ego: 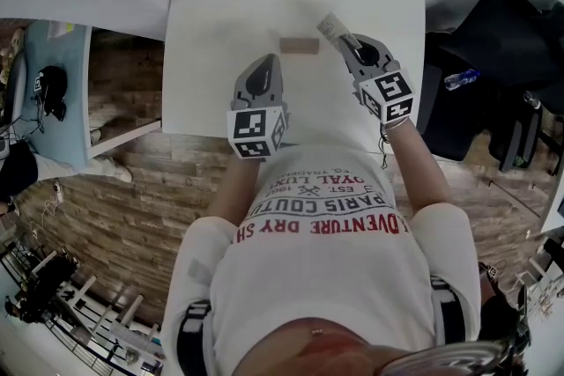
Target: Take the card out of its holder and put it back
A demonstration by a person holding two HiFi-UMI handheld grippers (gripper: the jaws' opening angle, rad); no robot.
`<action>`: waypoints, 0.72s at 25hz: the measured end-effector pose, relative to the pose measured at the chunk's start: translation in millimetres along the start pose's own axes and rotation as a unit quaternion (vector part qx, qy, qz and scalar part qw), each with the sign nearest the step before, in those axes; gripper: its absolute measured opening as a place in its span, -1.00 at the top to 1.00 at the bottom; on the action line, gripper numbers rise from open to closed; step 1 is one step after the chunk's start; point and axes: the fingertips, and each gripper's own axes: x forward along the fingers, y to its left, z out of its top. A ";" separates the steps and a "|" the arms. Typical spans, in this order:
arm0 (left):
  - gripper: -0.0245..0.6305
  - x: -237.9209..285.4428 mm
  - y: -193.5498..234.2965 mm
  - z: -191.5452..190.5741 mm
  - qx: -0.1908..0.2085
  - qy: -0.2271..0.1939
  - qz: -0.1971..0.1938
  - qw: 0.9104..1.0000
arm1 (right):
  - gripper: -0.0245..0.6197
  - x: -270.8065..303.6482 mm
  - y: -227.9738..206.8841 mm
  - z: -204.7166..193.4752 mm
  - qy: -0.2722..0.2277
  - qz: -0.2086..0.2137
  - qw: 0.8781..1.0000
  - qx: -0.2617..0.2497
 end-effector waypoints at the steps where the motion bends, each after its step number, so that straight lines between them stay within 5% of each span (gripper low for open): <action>1: 0.85 -0.5 1.2 -0.9 0.000 0.001 0.002 1.000 | 0.81 3.8 1.1 1.9 0.000 0.014 1.000 -0.007; 9: 0.85 -4.6 17.7 -19.5 -0.001 0.022 0.035 0.999 | 0.81 35.4 11.7 9.5 0.014 0.126 0.990 -0.066; 18: 0.85 -3.5 29.4 -25.7 -0.008 0.033 0.046 0.998 | 0.81 56.9 37.1 5.3 0.037 0.260 0.958 -0.113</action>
